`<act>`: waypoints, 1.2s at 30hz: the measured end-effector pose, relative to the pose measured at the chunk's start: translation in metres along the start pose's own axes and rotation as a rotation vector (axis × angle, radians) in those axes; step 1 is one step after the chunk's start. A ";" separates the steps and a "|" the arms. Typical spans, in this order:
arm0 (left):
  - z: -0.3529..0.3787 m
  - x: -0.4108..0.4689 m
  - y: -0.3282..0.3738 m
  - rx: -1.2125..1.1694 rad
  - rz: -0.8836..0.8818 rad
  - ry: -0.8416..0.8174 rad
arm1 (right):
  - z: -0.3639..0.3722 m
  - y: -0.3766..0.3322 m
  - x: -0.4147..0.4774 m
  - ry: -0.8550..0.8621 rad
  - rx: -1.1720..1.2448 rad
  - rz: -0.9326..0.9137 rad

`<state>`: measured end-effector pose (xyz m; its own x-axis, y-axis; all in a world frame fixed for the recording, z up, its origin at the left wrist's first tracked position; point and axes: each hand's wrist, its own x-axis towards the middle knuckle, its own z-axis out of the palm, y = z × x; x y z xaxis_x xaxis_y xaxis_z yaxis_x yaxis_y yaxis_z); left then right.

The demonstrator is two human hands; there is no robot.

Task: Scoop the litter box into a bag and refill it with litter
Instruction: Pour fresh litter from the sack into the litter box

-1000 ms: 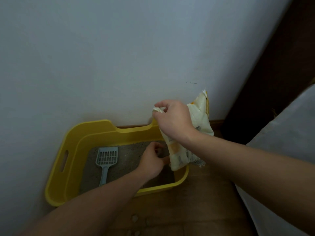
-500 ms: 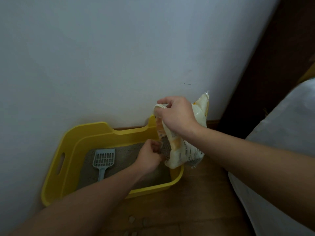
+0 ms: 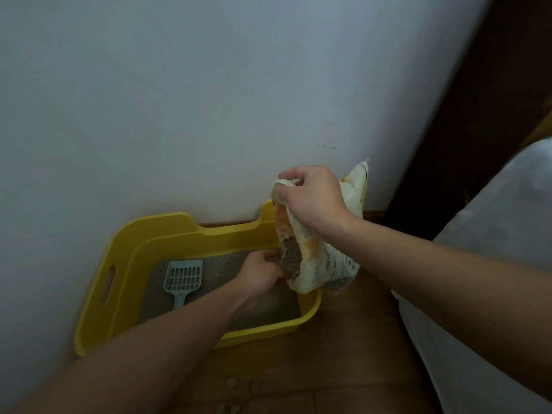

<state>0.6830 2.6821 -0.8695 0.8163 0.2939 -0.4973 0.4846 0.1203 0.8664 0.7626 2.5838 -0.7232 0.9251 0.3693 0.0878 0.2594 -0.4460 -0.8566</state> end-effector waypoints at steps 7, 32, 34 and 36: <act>0.001 0.000 0.005 0.022 -0.045 -0.076 | -0.002 0.000 0.002 0.001 0.005 0.002; 0.003 -0.009 0.031 -0.096 -0.129 -0.170 | -0.015 0.002 0.003 0.032 0.018 -0.006; 0.003 -0.012 0.034 -0.157 -0.123 -0.202 | -0.019 0.002 0.003 0.038 0.015 -0.009; 0.001 -0.015 0.037 -0.199 -0.133 -0.216 | -0.023 0.003 0.003 0.047 0.006 -0.013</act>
<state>0.6893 2.6809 -0.8301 0.8083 0.0577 -0.5859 0.5376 0.3336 0.7744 0.7728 2.5653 -0.7138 0.9338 0.3362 0.1227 0.2699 -0.4365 -0.8583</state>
